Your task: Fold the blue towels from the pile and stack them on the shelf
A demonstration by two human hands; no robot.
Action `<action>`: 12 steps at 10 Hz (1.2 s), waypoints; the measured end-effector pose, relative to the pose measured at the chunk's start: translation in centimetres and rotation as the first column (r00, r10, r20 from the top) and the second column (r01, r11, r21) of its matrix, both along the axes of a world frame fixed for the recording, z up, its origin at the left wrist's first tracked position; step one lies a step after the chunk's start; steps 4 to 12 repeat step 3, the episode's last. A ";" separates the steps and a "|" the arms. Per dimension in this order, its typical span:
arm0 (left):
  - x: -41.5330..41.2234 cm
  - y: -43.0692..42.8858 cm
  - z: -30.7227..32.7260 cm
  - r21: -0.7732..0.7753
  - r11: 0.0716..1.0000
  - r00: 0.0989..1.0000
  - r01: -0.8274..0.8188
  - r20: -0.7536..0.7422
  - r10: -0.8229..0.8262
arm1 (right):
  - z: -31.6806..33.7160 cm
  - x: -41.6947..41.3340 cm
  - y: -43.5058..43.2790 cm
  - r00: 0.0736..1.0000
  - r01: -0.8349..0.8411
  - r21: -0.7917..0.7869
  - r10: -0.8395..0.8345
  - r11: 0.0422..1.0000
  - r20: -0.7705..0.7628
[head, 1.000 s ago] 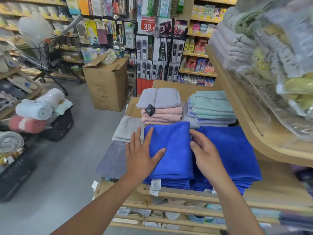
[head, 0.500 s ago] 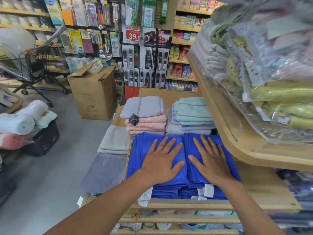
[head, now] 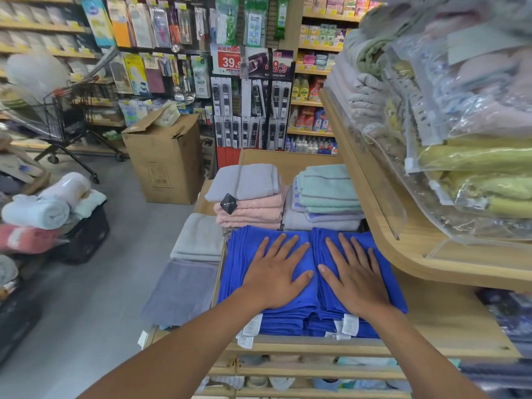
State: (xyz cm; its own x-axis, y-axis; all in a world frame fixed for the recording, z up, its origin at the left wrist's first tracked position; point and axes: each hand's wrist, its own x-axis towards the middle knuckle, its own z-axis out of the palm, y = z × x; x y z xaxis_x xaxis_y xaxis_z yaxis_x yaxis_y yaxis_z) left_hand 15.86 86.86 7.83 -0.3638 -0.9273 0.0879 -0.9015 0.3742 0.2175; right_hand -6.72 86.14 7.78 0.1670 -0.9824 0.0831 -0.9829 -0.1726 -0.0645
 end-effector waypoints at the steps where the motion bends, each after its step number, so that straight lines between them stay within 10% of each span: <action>1: 0.1 0.4 0.5 -0.017 1.000 1.000 0.004 -0.023 -0.004 | 0.5 0.3 0.4 0.999 0.013 -0.011 -0.013 1.000 -0.032; 3: 1.3 2.8 4.6 0.009 0.999 0.973 0.049 -0.225 -0.046 | 4.4 2.1 2.3 0.996 0.017 0.036 -0.021 0.999 0.088; 12: 1.3 2.8 4.6 0.009 0.999 0.973 0.049 -0.225 -0.046 | 4.4 2.1 2.3 0.996 0.017 0.036 -0.021 0.999 0.088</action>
